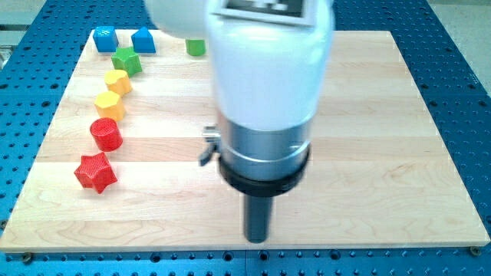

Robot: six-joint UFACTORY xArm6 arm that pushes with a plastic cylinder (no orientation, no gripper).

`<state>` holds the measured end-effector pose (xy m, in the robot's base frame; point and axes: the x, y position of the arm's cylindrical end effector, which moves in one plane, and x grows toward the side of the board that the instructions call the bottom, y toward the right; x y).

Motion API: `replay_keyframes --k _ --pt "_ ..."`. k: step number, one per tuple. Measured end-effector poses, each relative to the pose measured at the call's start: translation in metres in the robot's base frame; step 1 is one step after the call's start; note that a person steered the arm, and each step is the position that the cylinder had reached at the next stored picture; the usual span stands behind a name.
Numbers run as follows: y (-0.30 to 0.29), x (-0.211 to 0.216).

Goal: Move your arm at the right side

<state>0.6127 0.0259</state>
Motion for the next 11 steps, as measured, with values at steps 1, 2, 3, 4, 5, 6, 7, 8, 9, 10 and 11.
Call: replay_keyframes --k 1,2,3,4,5,6,7,8,9,10,11 --pt "0.027 0.006" --pt "0.049 0.005" --pt "0.076 0.006" --pt "0.094 0.006" --pt "0.105 0.006" --pt "0.113 0.006" --pt "0.12 0.006" --pt "0.126 0.006" --pt "0.132 0.006" --pt "0.137 0.006" --pt "0.142 0.005"
